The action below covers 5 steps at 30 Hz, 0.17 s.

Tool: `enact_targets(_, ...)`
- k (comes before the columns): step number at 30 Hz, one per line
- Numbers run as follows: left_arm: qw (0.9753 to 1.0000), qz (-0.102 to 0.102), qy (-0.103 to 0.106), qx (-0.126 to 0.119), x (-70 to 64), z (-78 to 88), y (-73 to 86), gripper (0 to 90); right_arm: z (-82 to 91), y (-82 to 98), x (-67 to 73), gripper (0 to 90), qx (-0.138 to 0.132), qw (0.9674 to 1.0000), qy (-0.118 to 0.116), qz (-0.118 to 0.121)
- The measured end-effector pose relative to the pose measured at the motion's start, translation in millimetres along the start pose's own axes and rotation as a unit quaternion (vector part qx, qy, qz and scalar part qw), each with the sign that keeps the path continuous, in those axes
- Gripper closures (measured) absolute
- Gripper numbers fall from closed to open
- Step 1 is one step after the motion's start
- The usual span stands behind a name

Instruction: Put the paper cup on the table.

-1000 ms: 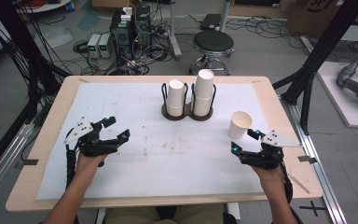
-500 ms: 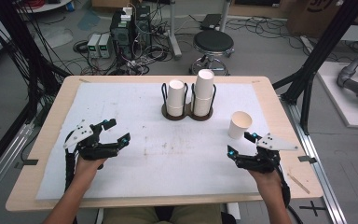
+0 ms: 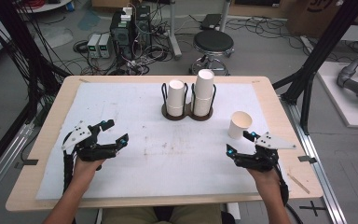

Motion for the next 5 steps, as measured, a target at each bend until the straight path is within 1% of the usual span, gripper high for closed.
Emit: enact_targets(5,1.0,0.0,-0.002,-0.003,1.8,-0.7,-1.2,16.1,-0.1,-0.4,-0.6,18.3,-0.002,1.0,0.0,-0.001)
Point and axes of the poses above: each handheld gripper's, and its own axes: z roughly backward along the jaws, y roughly out of its underside, x roughly to its left, the point moved 10 cm from there along -z, roughly forward along the jaws, and after that the axes turned 15 degrees about z, right-handed, at the moved point
